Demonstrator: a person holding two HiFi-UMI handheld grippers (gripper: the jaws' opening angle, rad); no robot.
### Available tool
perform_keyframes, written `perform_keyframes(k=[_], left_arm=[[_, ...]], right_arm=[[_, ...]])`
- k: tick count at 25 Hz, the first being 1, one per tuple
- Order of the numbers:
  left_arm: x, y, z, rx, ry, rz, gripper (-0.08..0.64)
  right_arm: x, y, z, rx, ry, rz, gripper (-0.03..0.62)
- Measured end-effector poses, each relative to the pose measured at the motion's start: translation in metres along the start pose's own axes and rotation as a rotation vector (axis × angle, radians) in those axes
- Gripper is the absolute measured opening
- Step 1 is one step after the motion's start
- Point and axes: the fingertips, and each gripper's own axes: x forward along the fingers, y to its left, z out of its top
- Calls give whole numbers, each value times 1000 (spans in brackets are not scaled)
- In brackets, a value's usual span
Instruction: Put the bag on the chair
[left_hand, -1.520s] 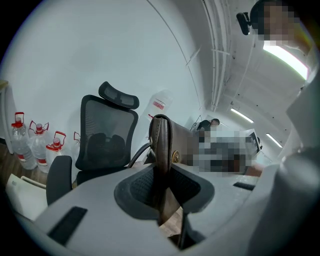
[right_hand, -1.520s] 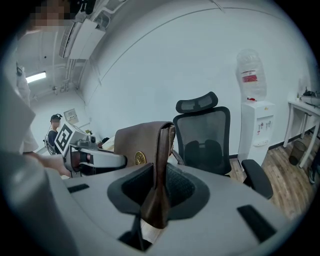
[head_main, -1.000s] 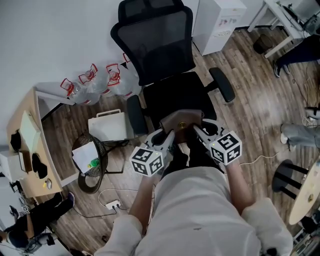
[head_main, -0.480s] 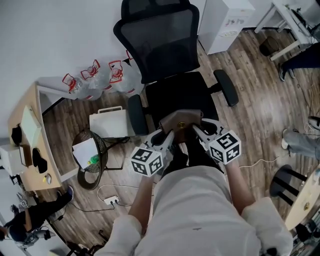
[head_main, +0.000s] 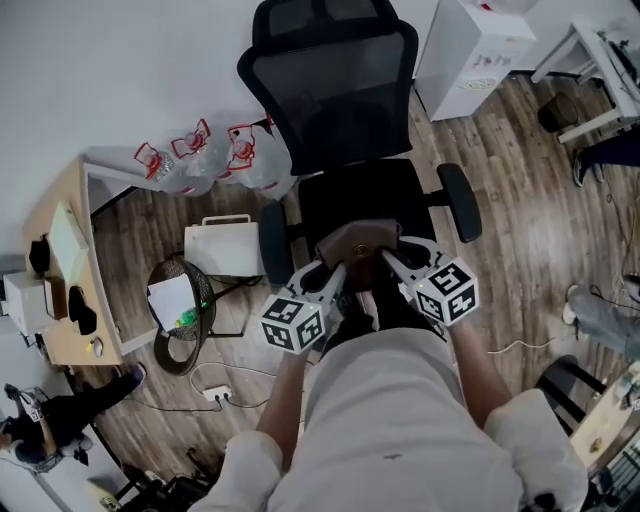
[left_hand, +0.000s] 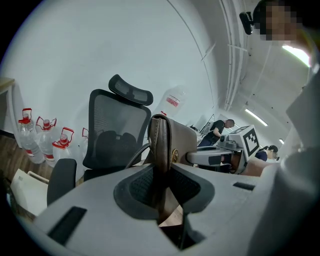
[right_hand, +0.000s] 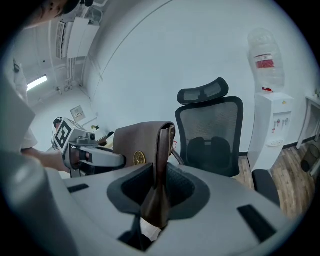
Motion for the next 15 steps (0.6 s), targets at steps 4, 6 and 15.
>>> perform_keyframes(k=[4, 6, 15], left_arm=[[19, 3, 12, -12, 1, 30, 60], [28, 5, 15, -21, 0, 44, 60], [69, 5, 24, -81, 4, 109, 60]], right_arm=[[6, -21, 10, -11, 17, 29, 86], [9, -30, 14, -17, 27, 43, 86], [19, -75, 21, -23, 93, 107, 84]])
